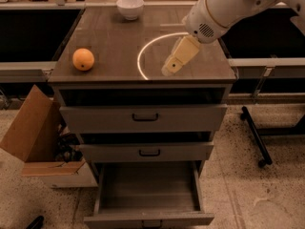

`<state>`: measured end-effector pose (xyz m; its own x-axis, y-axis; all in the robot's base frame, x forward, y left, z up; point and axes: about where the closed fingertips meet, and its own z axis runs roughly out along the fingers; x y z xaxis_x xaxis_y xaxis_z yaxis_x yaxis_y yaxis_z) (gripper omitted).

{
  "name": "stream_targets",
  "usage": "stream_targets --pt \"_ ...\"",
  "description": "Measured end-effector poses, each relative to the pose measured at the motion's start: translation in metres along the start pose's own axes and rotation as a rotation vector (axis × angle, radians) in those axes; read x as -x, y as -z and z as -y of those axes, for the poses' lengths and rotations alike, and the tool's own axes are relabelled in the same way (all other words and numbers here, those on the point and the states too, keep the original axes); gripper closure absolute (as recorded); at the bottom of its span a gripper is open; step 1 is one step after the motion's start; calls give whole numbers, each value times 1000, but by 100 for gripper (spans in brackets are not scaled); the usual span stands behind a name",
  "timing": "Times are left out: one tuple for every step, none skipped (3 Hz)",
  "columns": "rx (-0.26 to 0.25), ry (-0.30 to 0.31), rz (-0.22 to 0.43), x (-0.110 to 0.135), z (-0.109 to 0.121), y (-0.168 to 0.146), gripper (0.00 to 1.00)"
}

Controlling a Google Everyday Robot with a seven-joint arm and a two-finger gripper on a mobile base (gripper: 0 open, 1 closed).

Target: Place orange into bottom drawer

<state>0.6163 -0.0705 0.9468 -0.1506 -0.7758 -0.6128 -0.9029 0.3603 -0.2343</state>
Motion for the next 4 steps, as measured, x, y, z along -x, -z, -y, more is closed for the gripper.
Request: stream_targets --pt "10 4 21 11 7 -21 0" --pt "5 16 55 37 19 -47 0" --pt "37 47 139 92 28 -95 0" --pt "37 48 139 92 28 -95 0"
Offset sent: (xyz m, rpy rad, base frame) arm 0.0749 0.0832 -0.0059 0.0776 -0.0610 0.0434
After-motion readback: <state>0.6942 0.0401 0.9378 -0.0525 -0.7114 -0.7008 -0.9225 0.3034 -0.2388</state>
